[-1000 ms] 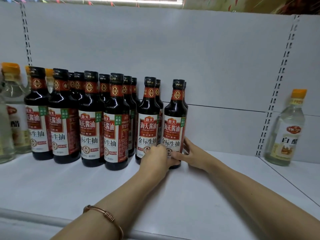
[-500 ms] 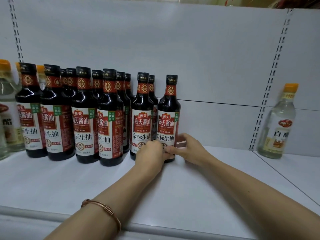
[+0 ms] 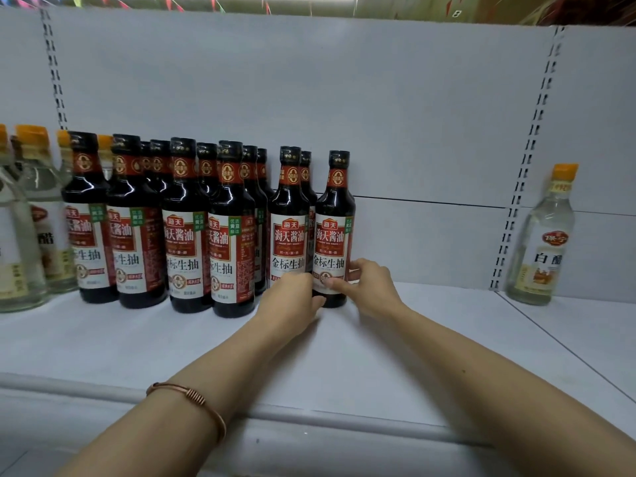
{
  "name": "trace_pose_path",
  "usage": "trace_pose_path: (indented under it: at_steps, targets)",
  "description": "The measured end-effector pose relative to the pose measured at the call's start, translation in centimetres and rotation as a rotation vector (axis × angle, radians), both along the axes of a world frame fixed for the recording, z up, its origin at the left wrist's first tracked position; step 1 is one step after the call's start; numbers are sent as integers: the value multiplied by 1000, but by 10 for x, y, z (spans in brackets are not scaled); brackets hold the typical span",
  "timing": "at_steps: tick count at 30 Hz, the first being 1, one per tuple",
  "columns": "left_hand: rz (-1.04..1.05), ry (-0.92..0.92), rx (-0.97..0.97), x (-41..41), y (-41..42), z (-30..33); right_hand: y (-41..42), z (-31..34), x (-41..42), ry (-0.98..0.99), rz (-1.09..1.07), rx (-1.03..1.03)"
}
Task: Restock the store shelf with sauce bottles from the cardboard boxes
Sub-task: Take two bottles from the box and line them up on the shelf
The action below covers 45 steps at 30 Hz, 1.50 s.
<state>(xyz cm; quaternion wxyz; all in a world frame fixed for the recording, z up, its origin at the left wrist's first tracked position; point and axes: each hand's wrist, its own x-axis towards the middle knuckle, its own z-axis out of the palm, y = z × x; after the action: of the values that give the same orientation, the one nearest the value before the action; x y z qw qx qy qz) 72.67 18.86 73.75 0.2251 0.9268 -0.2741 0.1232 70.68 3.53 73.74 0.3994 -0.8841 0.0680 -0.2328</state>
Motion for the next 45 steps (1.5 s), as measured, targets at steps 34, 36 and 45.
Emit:
trace_pose_path:
  at_steps: [34,36,45]
  targets:
    - [445,104,-384,-281,287,-43,252,-8,-185,150,1019,27]
    - [506,154,-361,-298,318,-55,279,-17,-191,171,1049,-18]
    - [663,170,-245,-326,484,-82,453,-26,-182,216,1193,-143]
